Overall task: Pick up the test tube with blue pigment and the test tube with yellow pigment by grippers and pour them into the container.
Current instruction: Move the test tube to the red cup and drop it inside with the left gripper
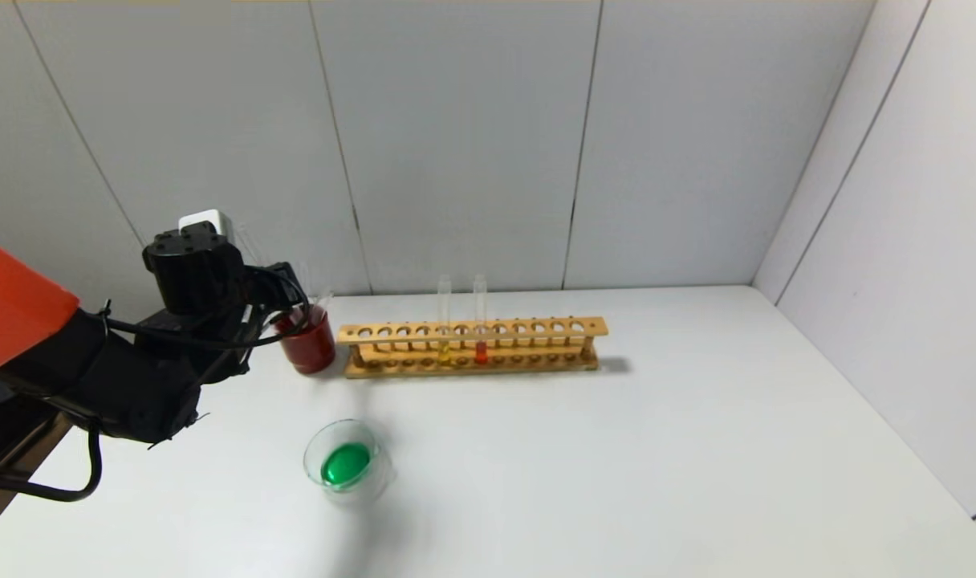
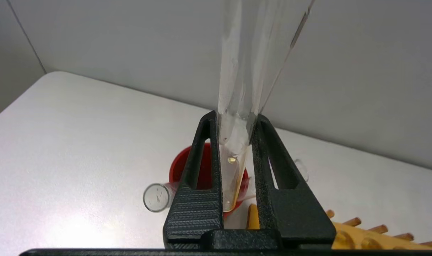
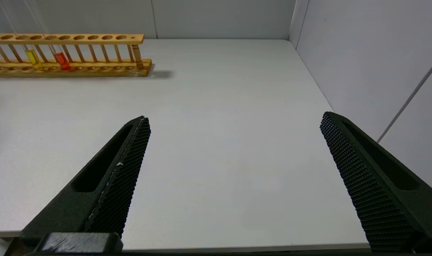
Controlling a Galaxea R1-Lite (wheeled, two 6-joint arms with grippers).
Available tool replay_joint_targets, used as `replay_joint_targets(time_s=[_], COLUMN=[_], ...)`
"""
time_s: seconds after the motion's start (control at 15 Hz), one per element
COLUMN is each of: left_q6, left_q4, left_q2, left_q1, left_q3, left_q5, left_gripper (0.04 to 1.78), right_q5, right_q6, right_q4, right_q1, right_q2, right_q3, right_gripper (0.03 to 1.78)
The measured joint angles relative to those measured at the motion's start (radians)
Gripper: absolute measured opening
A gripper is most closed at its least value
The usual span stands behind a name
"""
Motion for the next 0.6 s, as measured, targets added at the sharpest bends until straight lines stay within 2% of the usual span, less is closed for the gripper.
replay_joint_targets(time_s=[0.2, 0.6], left_q6=[0.001, 0.038], left_q4=[-0.016, -0.134], left_q2=[0.034, 0.064], left_q1=[-0.001, 0.000], left_q3=[0.000, 0.024], left_q5=[0.003, 0.004], left_gripper=[0.31, 0.31], right_q5=[0.000, 0.000], right_q6=[0.000, 0.000], right_q4=[0.000, 0.000], right_q1=[0.000, 0.000], right_q2=[0.000, 0.000], right_q3=[0.000, 0.000], right_gripper=[1.75, 1.75])
